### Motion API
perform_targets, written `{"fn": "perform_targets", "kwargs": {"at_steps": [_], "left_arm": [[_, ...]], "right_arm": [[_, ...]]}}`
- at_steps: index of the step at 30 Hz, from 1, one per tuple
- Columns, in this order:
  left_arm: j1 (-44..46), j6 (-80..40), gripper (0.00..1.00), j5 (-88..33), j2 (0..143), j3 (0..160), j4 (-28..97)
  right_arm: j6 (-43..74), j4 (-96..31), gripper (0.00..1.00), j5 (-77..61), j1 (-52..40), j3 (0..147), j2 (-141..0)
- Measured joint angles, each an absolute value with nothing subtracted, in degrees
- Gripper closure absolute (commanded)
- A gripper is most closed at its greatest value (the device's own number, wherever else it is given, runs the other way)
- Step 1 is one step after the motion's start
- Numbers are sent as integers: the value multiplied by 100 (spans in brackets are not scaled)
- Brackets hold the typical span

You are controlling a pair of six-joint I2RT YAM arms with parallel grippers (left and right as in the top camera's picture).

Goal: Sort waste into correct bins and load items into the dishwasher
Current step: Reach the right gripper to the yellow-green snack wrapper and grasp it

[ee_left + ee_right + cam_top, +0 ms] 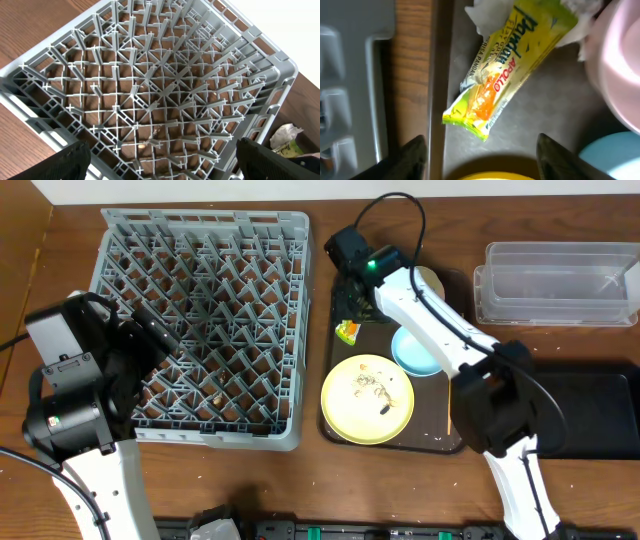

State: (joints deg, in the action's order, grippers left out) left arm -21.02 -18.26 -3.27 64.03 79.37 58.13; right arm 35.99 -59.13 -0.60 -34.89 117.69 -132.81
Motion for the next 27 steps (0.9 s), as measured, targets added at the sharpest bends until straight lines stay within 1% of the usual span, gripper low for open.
{"fn": "perform_targets", "kwargs": {"at_steps": [8,16,18,21,24,27], "left_arm": [[-2102,-1826,6,-327,6403,7937,5813],[-2102,-1826,6,-327,6403,7937,5813],[-2102,-1826,6,-327,6403,7937,5813],[-2102,-1826,6,-327,6403,7937,5815],[-2102,-1826,6,-327,6403,7937,5815],[-2102,-1826,6,-327,6403,7937,5813]], "right_arm": [[3780,-5892,40,-62,-3479,11771,-13793],[3819,-5852,41,-62,-3288,11771,-13837],[3819,-5782,46,-54,-3247,11771,-13837],[3872,-5719,57,-60,-3249,11771,-13837],[3857,-5688,65,-64,-3251,11771,-13837],[3874,-5669,65,-62,-3251,11771,-13837]]}}
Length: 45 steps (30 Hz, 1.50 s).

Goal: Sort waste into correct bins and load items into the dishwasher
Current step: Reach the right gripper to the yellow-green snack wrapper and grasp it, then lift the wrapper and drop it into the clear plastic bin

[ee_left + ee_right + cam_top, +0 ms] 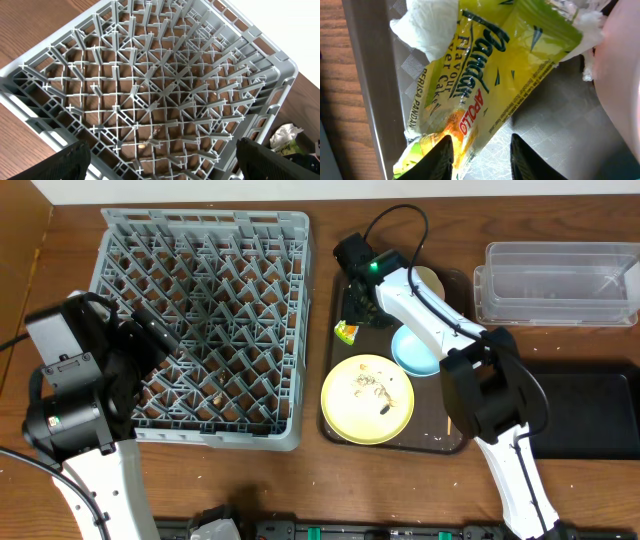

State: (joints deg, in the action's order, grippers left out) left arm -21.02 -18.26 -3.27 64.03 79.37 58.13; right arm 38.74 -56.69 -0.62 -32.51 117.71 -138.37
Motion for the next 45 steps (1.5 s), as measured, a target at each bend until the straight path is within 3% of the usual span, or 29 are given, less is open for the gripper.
{"fn": "perform_targets", "kwargs": {"at_steps": [3,6,8,11,23,33,38,45], "left_arm": [[-2102,-1824,6,-327,6403,7937,5813],[-2102,-1826,6,-327,6403,7937,5813],[-2102,-1826,6,-327,6403,7937,5813],[-2102,-1826,6,-327,6403,7937,5815],[-2102,-1826,6,-327,6403,7937,5815],[-2102,-1826,6,-327,6403,7937,5813],[-2102,-1826,6,-327,6403,7937,5815],[-2102,-1826,5,-327,6403,7937,5813]], "right_arm": [[3876,-5621,64,-60,-3251,11760,-13837],[3874,-5374,70,-56,-3251,11627,-13837],[3887,-5216,78,-51,-3251,11450,-13837],[3898,-5127,99,-45,-3251,11382,-13819],[3787,-5349,99,-38,-3242,11382,-13620],[3258,-5693,99,563,-2941,11439,-11295],[3358,-6010,99,1190,-2246,11513,-10829],[4829,-6729,99,1450,-499,11491,-11338]]}}
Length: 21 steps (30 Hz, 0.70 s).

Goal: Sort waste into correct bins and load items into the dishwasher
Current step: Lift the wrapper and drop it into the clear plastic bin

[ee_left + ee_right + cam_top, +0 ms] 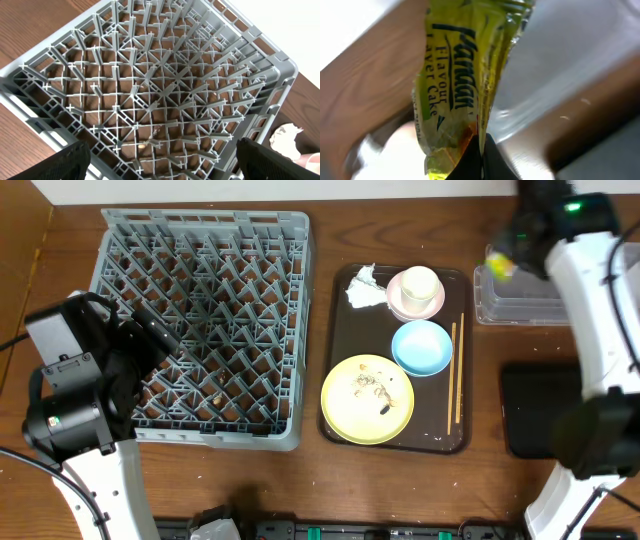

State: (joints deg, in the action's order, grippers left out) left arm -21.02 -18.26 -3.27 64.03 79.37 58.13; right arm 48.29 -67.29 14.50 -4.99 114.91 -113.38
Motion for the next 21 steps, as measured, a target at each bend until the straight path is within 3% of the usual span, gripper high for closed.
{"fn": "perform_targets", "kwargs": {"at_steps": [4,5,6,7,8,9,16,21], "left_arm": [[-2102,-1826,6,-327,6403,7937,5813],[-2102,-1826,5,-327,6403,7937,5815],[-2102,-1826,6,-327,6403,7937,5813],[-2102,-1826,6,-327,6403,7937,5815],[-2102,-1826,6,-327,6403,7937,5813],[-2102,-1826,6,-327,6403,7937,5813],[-2102,-1826,6,-327,6403,7937,5815],[-2102,-1826,6,-327,6403,7937,5813]], "right_arm": [[5502,-6700,99,1494,196,11483,-11703],[5561,-6683,93,1496,287,11480,-11764],[5658,-6641,78,1483,423,11478,-11863],[5697,-6628,53,1459,493,11478,-11926],[5758,-6600,36,1433,569,11478,-11994],[5817,-6556,1,1367,672,11478,-12079],[5251,-5983,1,659,1002,11452,-12326],[3898,-5548,1,-1247,926,11448,-12250]]}}
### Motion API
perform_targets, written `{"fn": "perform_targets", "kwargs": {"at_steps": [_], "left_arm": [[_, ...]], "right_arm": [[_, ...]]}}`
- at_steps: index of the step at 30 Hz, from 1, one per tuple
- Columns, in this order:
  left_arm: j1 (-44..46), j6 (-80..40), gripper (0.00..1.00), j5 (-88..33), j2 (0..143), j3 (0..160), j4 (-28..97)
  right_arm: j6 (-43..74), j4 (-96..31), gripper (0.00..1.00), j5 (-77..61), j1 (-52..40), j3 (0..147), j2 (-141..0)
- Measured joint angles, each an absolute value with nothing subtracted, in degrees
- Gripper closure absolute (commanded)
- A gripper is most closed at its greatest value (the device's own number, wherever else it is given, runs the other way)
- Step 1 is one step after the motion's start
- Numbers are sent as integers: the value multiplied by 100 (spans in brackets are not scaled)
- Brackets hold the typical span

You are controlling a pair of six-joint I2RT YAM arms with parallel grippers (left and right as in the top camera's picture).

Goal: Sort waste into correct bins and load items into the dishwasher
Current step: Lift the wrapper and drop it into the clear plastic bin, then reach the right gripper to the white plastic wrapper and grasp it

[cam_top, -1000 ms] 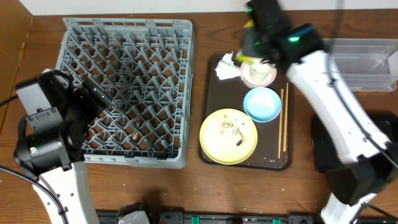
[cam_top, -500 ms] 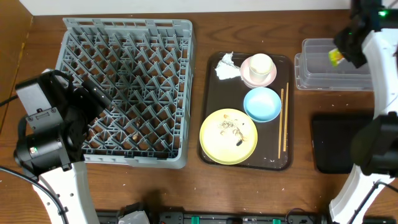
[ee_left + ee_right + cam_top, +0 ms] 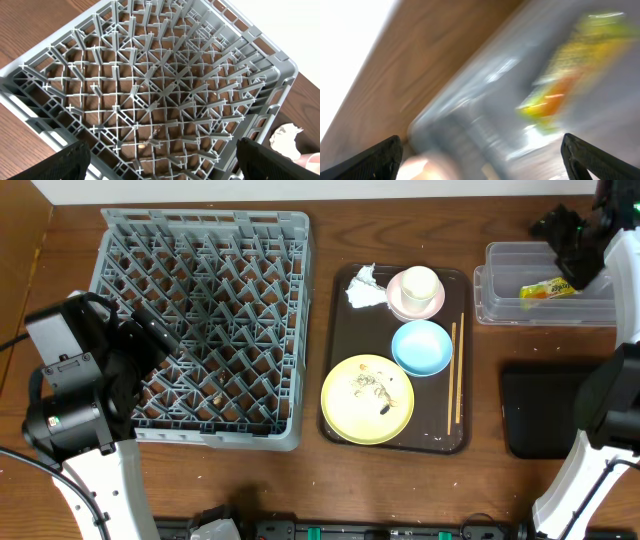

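Note:
A yellow-green snack wrapper (image 3: pixel 548 288) lies inside the clear plastic bin (image 3: pixel 500 310) at the back right. It shows blurred in the right wrist view (image 3: pixel 570 82). My right gripper (image 3: pixel 572 252) hovers just over the bin, open and empty (image 3: pixel 482 160). On the brown tray (image 3: pixel 342 420) are a crumpled napkin (image 3: pixel 363 288), a cup on a pink saucer (image 3: pixel 417 288), a blue bowl (image 3: pixel 420 347), a soiled yellow plate (image 3: pixel 367 399) and chopsticks (image 3: pixel 457 375). The grey dish rack (image 3: pixel 200 320) stands at the left. My left gripper (image 3: pixel 150 330) hangs open above it (image 3: pixel 162 162).
A black bin (image 3: pixel 560 410) sits at the right, in front of the clear one. A few crumbs lie under the rack's grid (image 3: pixel 155 132). Bare wooden table runs along the front edge.
My right gripper, shut on the wrapper over the clear bin's left end, has opened. The wrapper now lies inside the bin. The left arm has not moved.
My right gripper hovered open over the wrapper at the tray's back left corner, then stood lower around it. Later it held the wrapper over the clear bin, and now the wrapper rests in that bin. The left gripper stayed open above the rack throughout.

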State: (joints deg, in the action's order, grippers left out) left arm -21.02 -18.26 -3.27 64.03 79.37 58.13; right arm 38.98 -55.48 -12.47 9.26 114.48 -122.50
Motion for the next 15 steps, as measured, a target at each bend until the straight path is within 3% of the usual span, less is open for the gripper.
{"fn": "perform_targets", "kwargs": {"at_steps": [7,15], "left_arm": [[-2102,-1826,6,-329,6403,7937,5813],[-2102,-1826,6,-329,6403,7937,5815]], "right_arm": [[2115,-5162,1,-2519,-357,11445,-11764],[1179,-4429,1,-705,-2792,11448,-12287]]}}
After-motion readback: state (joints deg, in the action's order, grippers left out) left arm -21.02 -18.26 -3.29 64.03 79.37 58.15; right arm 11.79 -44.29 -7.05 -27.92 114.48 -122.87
